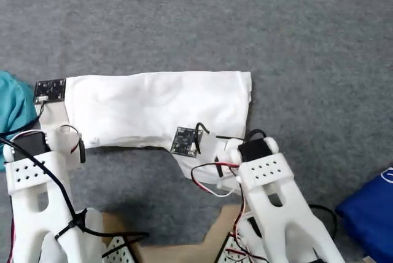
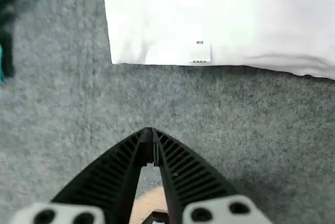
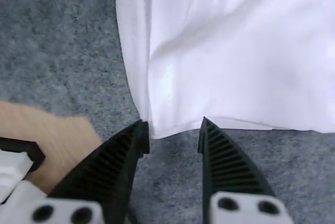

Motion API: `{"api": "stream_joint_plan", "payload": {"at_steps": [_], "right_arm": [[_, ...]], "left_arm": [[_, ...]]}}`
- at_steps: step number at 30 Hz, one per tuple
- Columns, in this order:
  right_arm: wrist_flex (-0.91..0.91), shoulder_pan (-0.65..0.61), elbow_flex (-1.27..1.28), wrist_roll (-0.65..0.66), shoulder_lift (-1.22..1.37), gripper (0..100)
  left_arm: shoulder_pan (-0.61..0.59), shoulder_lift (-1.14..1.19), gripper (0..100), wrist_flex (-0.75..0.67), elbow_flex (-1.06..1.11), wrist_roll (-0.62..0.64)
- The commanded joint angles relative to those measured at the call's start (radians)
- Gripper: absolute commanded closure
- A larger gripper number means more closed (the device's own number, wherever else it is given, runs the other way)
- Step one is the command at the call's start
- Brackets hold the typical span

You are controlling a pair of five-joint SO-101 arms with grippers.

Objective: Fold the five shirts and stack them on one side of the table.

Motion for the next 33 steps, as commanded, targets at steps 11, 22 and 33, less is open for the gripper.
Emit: {"api": "stream_joint_plan", "payload": {"at_steps": [11, 22, 33], "right_arm": [[-0.123, -0.008, 0.053, -0.055, -0.027, 91.3], [-0.077, 0.058, 0.048, -0.025, -0.033, 98.8], [-0.052, 0.182, 0.047, 0.115, -0.035, 98.6]], "left_arm": [[-0.008, -0.024, 98, 0.035, 0.002, 0.048], [-0.009, -0.024, 98, 0.054, 0.0, 0.044], [-0.009, -0.024, 98, 0.054, 0.002, 0.043]]}}
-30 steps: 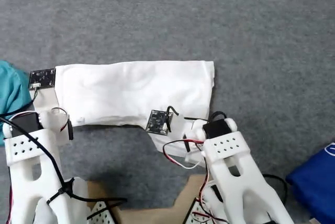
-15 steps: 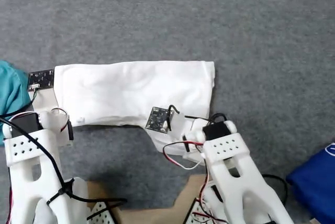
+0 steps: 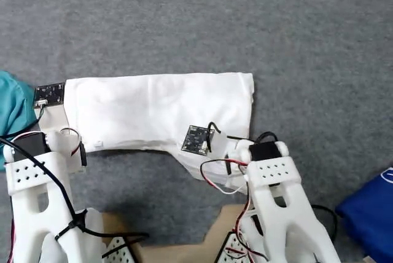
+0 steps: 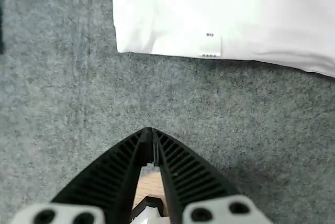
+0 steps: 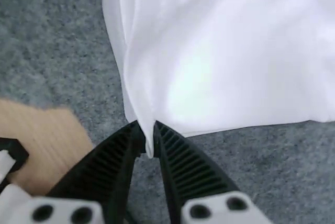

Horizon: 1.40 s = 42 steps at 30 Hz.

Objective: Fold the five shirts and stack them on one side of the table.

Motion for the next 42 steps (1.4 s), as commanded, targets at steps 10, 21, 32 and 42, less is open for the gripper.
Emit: {"api": "stream_joint_plan", "payload": {"at_steps": [10, 21, 32, 42], "right_arm": [[0.169, -0.004, -0.088, 0.095, -0.042, 73.5], [0.315, -0.305, -0.14, -0.041, -0.297, 64.1], [-0.049, -0.332, -0.013, -0.058, 0.033, 64.1], [-0.181, -0.326, -0.041, -0.086, 0.269, 67.2]], "left_arm": [[-0.008, -0.021, 98, 0.005, -0.003, 0.003], [-0.008, -0.021, 98, 0.005, -0.003, 0.005], [-0.008, -0.021, 98, 0.005, -0.003, 0.006], [-0.009, -0.021, 98, 0.005, -0.003, 0.005]]}}
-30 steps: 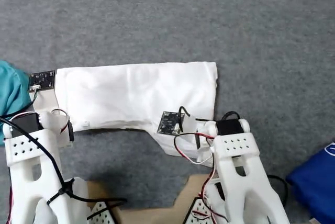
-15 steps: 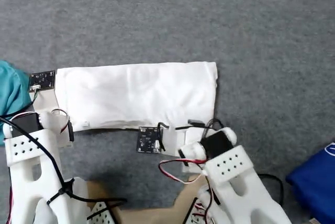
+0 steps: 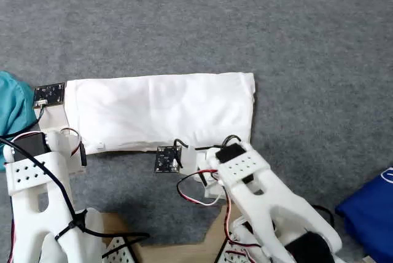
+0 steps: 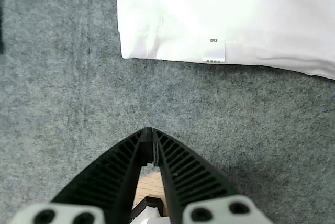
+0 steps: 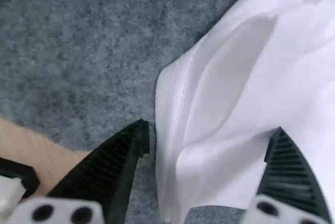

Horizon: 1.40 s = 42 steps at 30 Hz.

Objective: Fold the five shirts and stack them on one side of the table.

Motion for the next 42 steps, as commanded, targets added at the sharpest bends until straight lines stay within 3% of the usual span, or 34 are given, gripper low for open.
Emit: {"api": "stream_joint_plan", "payload": {"at_steps": [1, 6, 10, 17, 30, 38, 42], "right_arm": [[-0.012, -0.002, -0.035, -0.014, 0.021, 69.8], [-0.02, -0.002, -0.033, -0.015, 0.021, 84.8], [-0.048, 0.056, -0.035, -0.014, 0.021, 90.7], [0.003, 0.137, -0.143, -0.008, 0.021, 91.4], [0.255, 0.139, -0.559, 0.083, 0.03, 91.4], [0.287, 0.13, -0.65, 0.089, 0.229, 91.4], [0.321, 0.09, -0.615, 0.089, 0.208, 91.2]], "left_arm": [[-0.009, -0.021, 98, 0.005, -0.003, 0.005], [-0.009, -0.021, 98, 0.005, -0.003, 0.005], [-0.009, -0.021, 98, 0.006, -0.003, 0.005], [-0.009, -0.021, 98, 0.006, -0.003, 0.003], [-0.009, -0.021, 98, 0.006, -0.002, 0.003], [-0.009, -0.021, 98, 0.008, -0.002, 0.003], [-0.009, -0.021, 98, 0.018, -0.002, 0.002]]}}
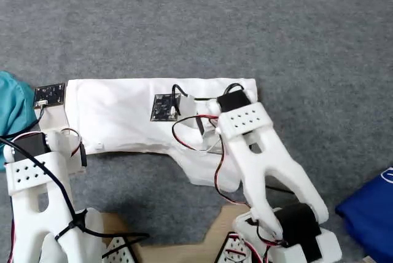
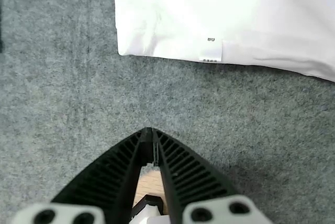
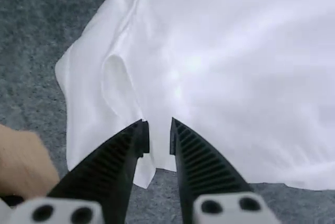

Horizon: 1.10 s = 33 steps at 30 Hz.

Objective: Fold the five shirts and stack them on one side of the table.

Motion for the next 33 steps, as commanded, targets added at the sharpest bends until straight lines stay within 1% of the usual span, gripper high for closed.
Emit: {"api": "stream_joint_plan", "payload": {"at_steps": [1, 3, 8, 11, 15, 18, 20, 22, 24, 25, 27, 33], "right_arm": [[0.015, -0.035, 0.001, 0.008, -0.039, 91.1], [0.011, -0.047, 0.042, 0.008, -0.087, 90.3], [0.008, -0.053, 0.119, 0.009, -0.156, 78.9], [-0.023, -0.048, 0.143, 0.026, -0.154, 76.2], [-0.112, -0.048, 0.182, 0.029, -0.145, 77.4], [-0.163, -0.048, 0.183, 0.029, -0.084, 79.6], [-0.199, -0.047, 0.182, 0.029, -0.019, 82.7], [-0.216, -0.047, 0.179, 0.028, 0.038, 88.8], [-0.206, -0.047, 0.159, 0.023, 0.07, 97.4], [-0.193, -0.047, 0.151, 0.023, 0.071, 99.8], [-0.164, -0.047, 0.142, 0.023, 0.054, 98.4], [-0.083, -0.048, 0.145, 0.023, -0.09, 99.3]], "left_arm": [[-0.009, -0.021, 98, 0.009, -0.005, 0.002], [-0.009, -0.021, 98, 0.008, -0.005, 0.002], [-0.009, -0.021, 98, 0.008, -0.005, 0.002], [-0.009, -0.021, 98, 0.008, -0.005, 0.002], [-0.009, -0.021, 98, 0.009, -0.005, 0.002], [-0.009, -0.021, 98, 0.009, -0.005, 0.002], [-0.009, -0.021, 98, 0.009, -0.005, 0.002], [-0.009, -0.021, 98, 0.009, -0.005, 0.002], [-0.009, -0.021, 98, 0.011, -0.005, 0.002], [-0.009, -0.021, 98, 0.011, -0.005, 0.002], [-0.009, -0.021, 98, 0.011, -0.005, 0.002], [-0.009, -0.021, 98, 0.011, -0.005, 0.002]]}}
